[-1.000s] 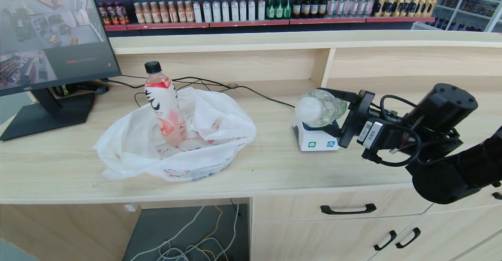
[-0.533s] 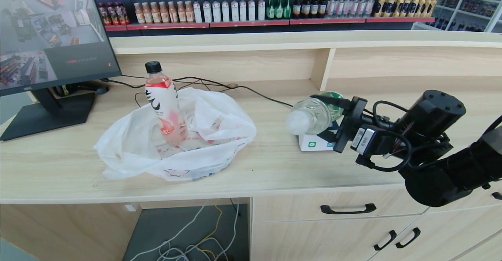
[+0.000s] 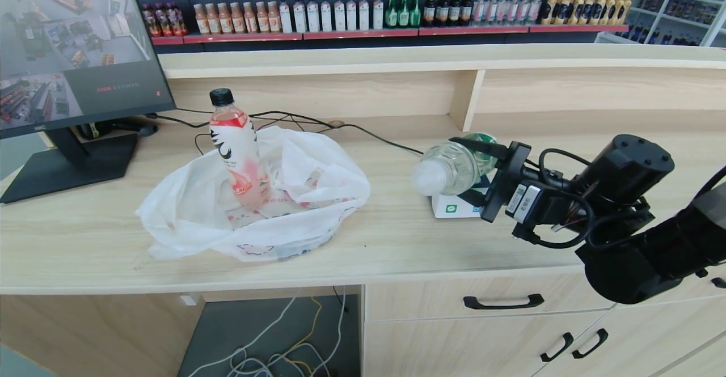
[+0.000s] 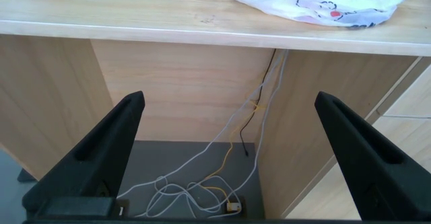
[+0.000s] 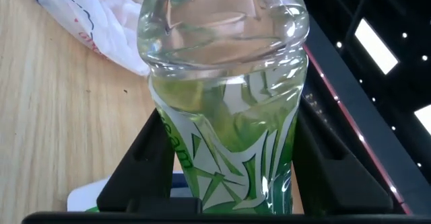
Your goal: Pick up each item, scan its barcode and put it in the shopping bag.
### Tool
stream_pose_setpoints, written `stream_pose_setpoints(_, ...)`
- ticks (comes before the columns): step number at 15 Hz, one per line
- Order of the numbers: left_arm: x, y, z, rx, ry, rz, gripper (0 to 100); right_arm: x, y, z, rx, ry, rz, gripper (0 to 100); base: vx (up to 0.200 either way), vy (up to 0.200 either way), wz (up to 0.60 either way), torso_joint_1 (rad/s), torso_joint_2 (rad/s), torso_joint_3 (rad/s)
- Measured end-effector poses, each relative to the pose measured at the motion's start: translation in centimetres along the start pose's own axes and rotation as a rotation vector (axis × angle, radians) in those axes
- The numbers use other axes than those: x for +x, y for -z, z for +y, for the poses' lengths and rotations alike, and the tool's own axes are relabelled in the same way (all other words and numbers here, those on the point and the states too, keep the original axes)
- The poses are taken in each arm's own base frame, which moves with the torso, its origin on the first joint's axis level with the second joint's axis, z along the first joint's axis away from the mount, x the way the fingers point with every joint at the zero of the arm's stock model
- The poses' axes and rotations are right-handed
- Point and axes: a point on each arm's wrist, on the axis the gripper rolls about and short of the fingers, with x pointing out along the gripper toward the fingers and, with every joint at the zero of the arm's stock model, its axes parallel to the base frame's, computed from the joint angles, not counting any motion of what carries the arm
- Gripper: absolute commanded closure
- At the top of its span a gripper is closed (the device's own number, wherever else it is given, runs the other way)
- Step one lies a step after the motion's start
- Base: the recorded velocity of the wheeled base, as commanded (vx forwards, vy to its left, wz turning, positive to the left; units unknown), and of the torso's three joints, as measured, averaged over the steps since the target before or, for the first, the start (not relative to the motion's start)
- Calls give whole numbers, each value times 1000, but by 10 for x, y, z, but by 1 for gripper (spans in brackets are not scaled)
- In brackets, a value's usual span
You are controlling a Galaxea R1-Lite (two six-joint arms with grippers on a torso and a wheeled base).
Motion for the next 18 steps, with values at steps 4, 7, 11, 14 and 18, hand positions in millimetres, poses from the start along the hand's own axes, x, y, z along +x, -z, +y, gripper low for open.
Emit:
stream_pose_setpoints(4,0,0,0,0,0,0,0,3,-2,2,6,5,4,100,0,0,0,0,0,0)
stream_pose_setpoints(7,0,0,0,0,0,0,0,8,-5,4,13,11,4,100,0,0,0,0,0,0)
stream_pose_setpoints(11,0,0,0,0,0,0,0,11,-7,4,29,21,7,100,0,0,0,0,0,0)
stream_pose_setpoints(14,0,0,0,0,0,0,0,15,-7,-4,53,59,18,100,0,0,0,0,0,0)
stream_pose_setpoints(18,0,0,0,0,0,0,0,19,-7,-15,79,110,35,100,0,0,0,0,0,0)
